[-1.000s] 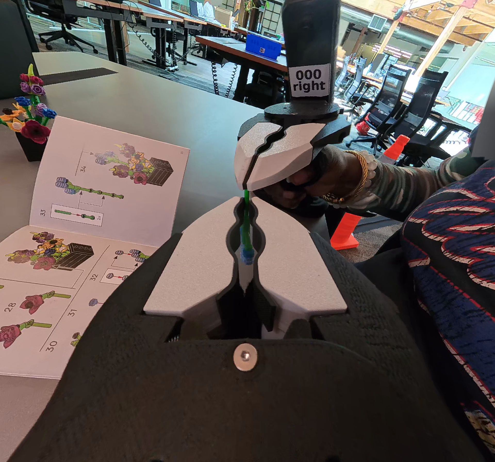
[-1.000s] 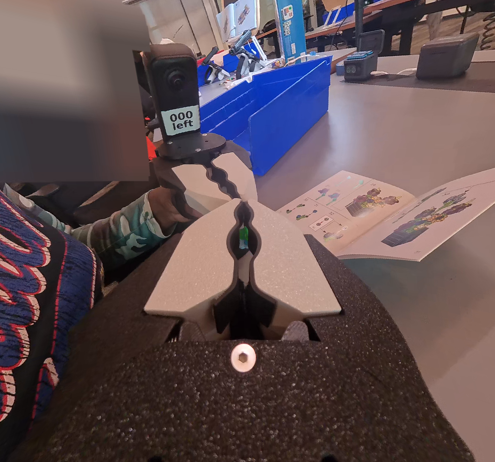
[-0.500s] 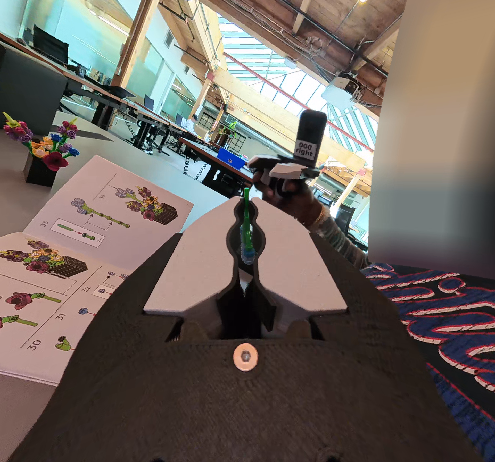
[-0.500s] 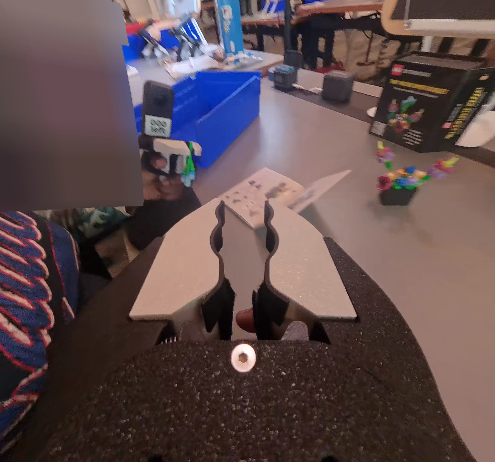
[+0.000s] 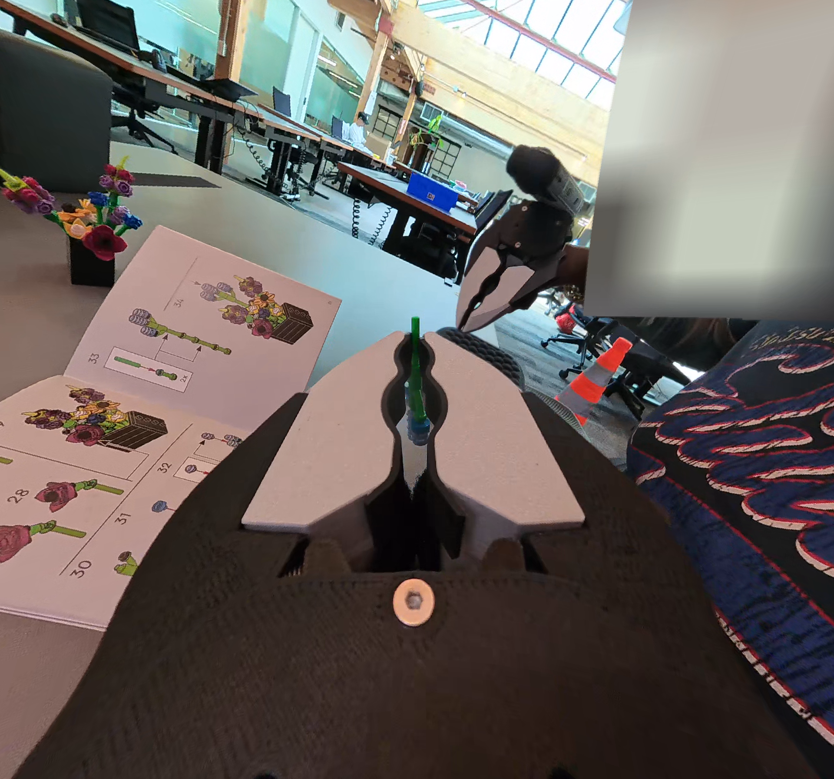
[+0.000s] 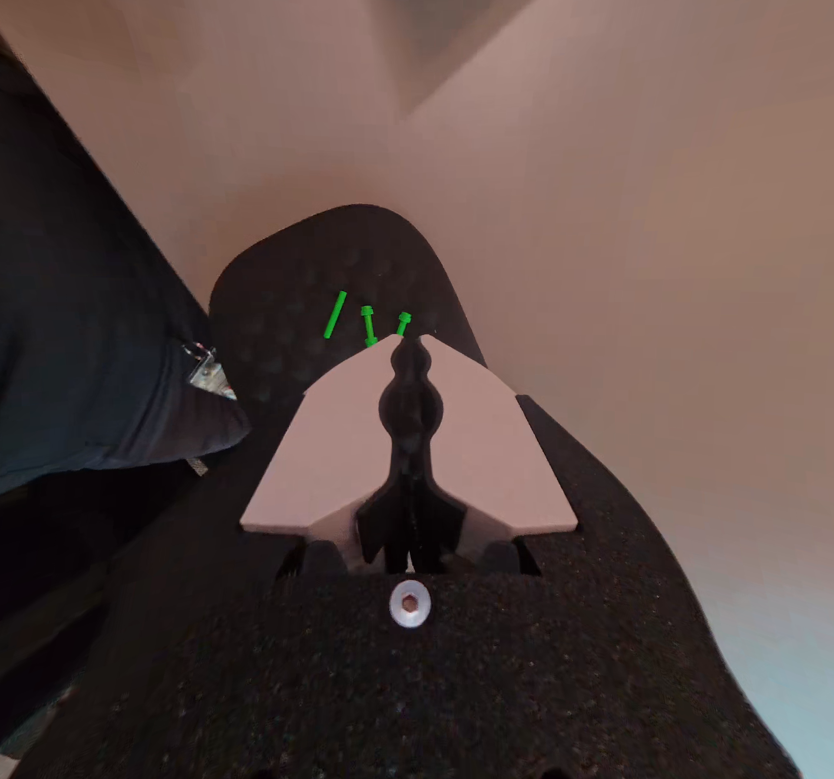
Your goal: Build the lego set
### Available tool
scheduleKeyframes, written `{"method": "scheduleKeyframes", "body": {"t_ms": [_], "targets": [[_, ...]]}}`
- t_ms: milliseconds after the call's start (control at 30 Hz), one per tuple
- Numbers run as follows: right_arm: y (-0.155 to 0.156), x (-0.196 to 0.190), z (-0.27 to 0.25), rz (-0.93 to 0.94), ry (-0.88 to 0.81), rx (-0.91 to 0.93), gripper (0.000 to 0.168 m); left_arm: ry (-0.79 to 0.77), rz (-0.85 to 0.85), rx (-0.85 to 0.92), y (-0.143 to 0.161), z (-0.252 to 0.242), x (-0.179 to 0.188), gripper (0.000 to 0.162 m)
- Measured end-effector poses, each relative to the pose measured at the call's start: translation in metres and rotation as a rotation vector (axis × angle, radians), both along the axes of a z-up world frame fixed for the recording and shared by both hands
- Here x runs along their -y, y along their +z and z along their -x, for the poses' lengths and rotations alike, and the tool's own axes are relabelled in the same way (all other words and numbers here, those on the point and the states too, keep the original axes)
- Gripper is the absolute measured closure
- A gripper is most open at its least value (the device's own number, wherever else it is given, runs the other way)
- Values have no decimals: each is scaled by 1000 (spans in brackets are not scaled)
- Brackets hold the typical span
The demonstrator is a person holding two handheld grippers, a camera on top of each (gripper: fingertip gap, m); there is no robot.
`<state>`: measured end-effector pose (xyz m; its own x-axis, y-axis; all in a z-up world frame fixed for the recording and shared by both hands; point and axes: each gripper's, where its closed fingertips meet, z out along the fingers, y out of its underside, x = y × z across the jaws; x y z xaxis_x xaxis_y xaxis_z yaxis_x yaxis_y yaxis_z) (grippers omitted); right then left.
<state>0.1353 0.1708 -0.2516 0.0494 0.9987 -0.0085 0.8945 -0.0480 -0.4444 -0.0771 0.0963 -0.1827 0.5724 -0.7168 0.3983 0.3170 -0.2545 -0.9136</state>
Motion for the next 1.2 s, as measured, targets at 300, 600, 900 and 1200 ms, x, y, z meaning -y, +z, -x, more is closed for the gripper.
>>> {"method": "scheduleKeyframes", "body": {"t_ms": [300,600,900,1200], "targets": [[-28,6,5,55,-62,126,160,-11,8,-54,-5,-6,0,160],[16,-1,56,-59,-64,-190,165,-17,25,-108,-11,-12,-1,160],[112,64,216,664,77,-1272,165,-13,50,-16,-7,-3,-2,160],[81,63,235,711,52,-1238,166,7,87,3,-10,1,-6,160]]}}
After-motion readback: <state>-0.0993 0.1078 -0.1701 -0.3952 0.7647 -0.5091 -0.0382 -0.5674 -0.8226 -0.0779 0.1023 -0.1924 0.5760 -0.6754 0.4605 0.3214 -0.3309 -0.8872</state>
